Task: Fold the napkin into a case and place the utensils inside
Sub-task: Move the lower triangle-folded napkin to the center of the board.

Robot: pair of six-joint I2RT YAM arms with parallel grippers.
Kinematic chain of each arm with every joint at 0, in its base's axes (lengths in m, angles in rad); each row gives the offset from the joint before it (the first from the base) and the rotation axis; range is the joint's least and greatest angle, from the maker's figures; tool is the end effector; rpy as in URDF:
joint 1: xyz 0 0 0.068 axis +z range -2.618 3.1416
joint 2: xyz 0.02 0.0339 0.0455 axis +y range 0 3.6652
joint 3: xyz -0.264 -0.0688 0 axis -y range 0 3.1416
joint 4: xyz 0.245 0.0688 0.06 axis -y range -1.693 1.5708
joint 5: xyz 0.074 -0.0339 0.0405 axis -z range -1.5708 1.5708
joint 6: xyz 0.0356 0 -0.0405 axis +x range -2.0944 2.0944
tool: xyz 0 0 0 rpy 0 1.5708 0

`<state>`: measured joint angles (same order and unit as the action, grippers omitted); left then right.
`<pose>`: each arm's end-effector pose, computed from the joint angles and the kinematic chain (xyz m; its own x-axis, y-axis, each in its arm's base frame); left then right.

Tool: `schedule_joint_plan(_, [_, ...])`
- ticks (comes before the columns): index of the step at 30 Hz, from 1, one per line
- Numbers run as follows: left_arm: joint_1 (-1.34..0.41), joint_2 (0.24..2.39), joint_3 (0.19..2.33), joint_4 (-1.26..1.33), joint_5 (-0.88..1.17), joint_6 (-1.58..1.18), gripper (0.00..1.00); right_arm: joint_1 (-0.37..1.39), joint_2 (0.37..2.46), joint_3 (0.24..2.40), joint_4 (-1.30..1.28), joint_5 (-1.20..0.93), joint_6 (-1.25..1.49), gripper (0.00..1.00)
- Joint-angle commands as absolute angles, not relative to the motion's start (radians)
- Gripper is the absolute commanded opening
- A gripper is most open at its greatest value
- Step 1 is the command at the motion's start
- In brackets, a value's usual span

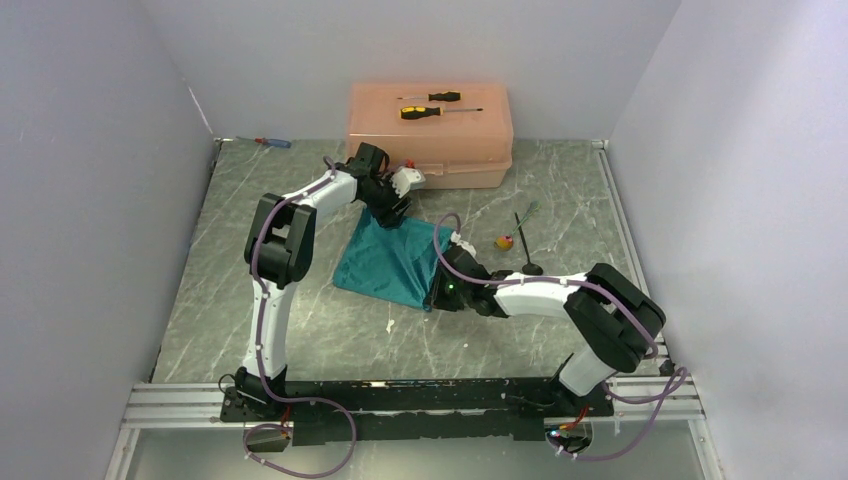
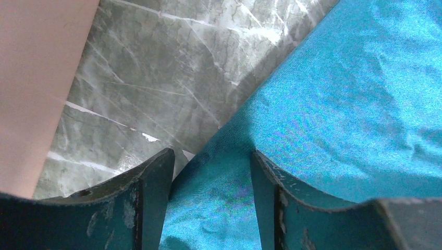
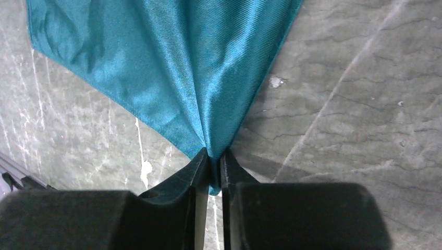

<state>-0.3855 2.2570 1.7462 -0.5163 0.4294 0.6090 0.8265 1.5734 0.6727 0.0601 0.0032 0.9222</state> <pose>0.4442 -0.1962 0.1593 -0.3407 0.6996 -0.6281 0.8977 0.4405 0.0037 0.1986 0.2154 0.1411 -0.8899 0.2101 -0.4048 -0.0412 0.8469 0.5301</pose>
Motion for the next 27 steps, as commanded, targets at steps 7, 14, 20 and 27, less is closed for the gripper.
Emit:
schedule_joint_plan(7, [-0.399,2.251,1.633,-0.527,0.408,0.663,0.57,0.83,1.544,0.654,-0.03,-0.016,0.88,0.01])
schedule_joint_plan(14, [-0.413,2.188,1.568,-0.559,0.445,0.642,0.56,0.83,1.478,0.609,-0.069,-0.096,0.885,0.04])
schedule_joint_plan(20, [-0.425,2.12,1.504,-0.631,0.489,0.609,0.56,0.859,1.393,0.529,-0.093,-0.155,0.914,0.07])
schedule_joint_plan(27, [-0.455,2.044,1.401,-0.616,0.511,0.565,0.56,0.886,1.325,0.513,-0.141,-0.155,0.917,0.16])
